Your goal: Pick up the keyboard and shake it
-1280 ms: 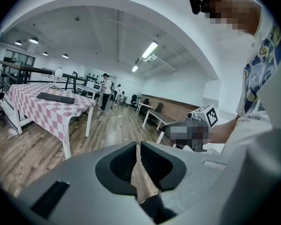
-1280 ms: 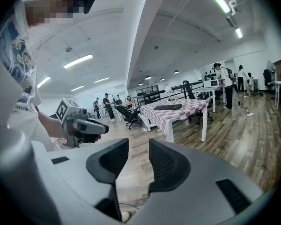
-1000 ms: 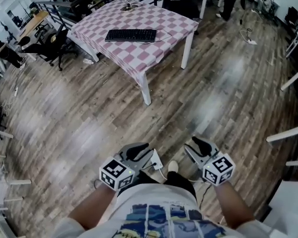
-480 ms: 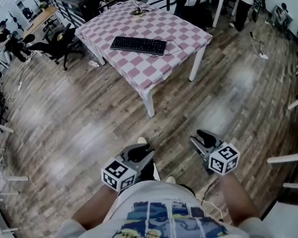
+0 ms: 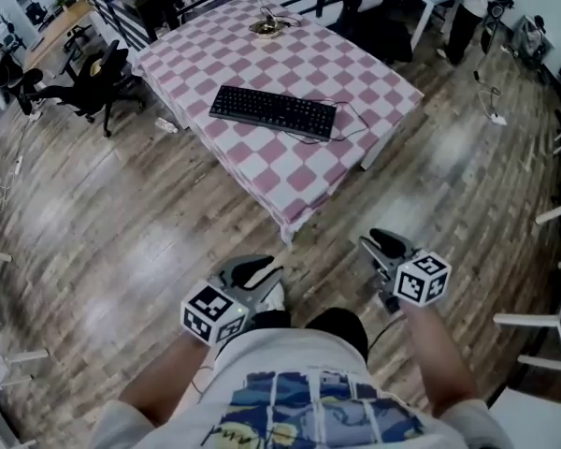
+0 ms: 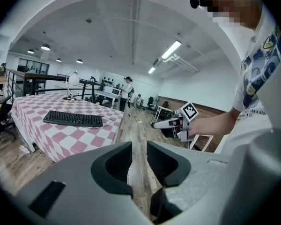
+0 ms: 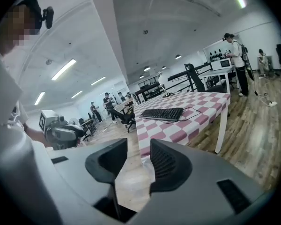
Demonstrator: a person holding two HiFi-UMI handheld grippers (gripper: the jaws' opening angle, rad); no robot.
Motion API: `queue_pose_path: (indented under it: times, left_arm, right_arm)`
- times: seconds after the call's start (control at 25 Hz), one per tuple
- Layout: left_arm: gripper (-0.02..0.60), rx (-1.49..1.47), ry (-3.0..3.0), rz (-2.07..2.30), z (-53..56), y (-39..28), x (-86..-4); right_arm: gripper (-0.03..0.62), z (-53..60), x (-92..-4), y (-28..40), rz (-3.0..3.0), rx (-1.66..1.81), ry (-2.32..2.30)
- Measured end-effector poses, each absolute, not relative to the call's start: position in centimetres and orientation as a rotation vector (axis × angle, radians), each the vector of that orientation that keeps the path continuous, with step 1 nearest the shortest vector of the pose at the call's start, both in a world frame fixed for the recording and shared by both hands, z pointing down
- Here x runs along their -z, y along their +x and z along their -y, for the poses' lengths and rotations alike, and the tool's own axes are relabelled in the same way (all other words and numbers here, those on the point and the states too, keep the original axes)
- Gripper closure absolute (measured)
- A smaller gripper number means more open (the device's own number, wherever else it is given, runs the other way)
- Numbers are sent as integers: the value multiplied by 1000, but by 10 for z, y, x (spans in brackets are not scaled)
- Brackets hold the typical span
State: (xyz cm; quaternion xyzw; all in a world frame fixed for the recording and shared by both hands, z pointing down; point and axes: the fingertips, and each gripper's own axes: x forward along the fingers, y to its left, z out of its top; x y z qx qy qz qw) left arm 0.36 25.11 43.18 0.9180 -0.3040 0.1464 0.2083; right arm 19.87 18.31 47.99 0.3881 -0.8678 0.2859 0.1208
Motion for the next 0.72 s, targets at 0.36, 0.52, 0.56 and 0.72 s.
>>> queue_pose_path:
  times: [0.36, 0.52, 0.56, 0.72]
  left_arm:
    - [482, -390, 2478, 911, -121, -13, -452]
    - [482, -397, 2421, 976, -71, -3, -462]
    - [482, -400, 2409, 982, -58, 3, -464]
    - [482, -453, 2362, 1034, -2, 17, -470]
  right_arm:
    - [442, -42, -514, 189, 2484, -931, 1065]
    - [442, 23, -530, 194, 2492, -949, 1013]
    - [442, 40, -533, 197, 2497, -955, 1000]
    - [441, 102, -548, 210, 2518, -1024, 960]
